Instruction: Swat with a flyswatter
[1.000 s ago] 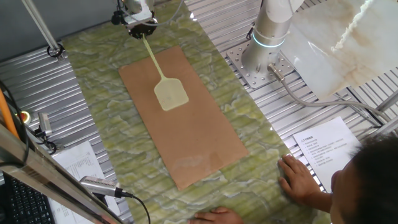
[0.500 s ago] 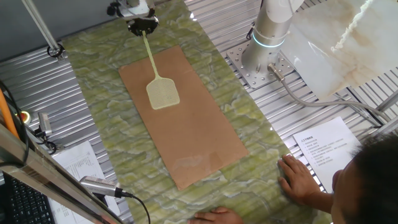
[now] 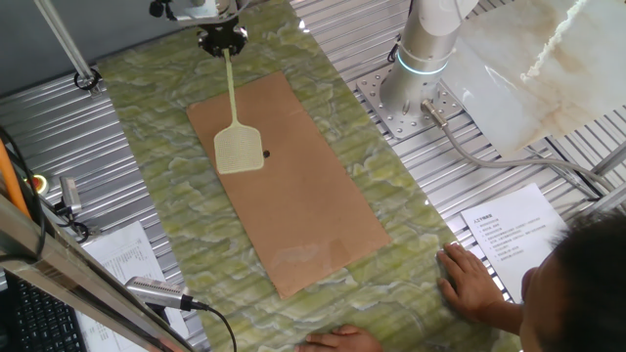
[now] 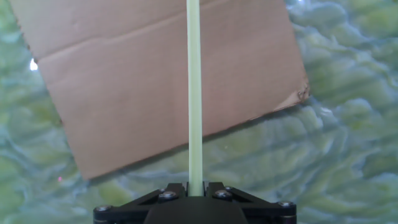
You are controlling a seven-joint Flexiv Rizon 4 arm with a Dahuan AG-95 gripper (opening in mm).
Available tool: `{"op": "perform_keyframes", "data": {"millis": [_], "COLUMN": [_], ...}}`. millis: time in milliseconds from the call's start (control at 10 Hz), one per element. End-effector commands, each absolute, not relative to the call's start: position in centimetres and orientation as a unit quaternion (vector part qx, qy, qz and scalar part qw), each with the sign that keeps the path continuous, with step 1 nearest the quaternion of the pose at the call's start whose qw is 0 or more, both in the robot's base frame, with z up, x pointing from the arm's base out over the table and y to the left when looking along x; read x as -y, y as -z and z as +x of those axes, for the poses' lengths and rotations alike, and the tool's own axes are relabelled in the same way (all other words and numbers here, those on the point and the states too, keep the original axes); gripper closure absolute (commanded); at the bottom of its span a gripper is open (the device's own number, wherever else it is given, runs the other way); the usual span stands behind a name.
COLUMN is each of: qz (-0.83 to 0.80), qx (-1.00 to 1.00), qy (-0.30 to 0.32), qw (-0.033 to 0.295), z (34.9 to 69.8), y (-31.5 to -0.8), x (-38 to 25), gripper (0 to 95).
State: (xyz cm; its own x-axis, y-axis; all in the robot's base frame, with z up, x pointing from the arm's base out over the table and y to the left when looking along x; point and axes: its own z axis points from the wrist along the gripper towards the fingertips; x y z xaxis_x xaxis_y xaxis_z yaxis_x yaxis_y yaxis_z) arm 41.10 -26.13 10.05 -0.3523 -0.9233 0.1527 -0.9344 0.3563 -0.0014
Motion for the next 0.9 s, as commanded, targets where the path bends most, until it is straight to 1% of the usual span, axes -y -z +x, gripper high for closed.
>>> {"op": "perform_keyframes", "data": {"millis": [100,200,500,900], "qz": [0.584,0.591,0.615,0.638], "qx": [0.806,0.8,0.785,0.766], "qy": [-0.062,-0.071,-0.049,-0.046], "qw": [0.069,0.071,0.062,0.069], "z": [41.3,41.2,40.5,39.8], "y": [-9.8,-9.0,-7.6,-7.6], "x": [26.3,27.0,28.3,28.5], "gripper": [95.0,95.0,95.0,95.0]}}
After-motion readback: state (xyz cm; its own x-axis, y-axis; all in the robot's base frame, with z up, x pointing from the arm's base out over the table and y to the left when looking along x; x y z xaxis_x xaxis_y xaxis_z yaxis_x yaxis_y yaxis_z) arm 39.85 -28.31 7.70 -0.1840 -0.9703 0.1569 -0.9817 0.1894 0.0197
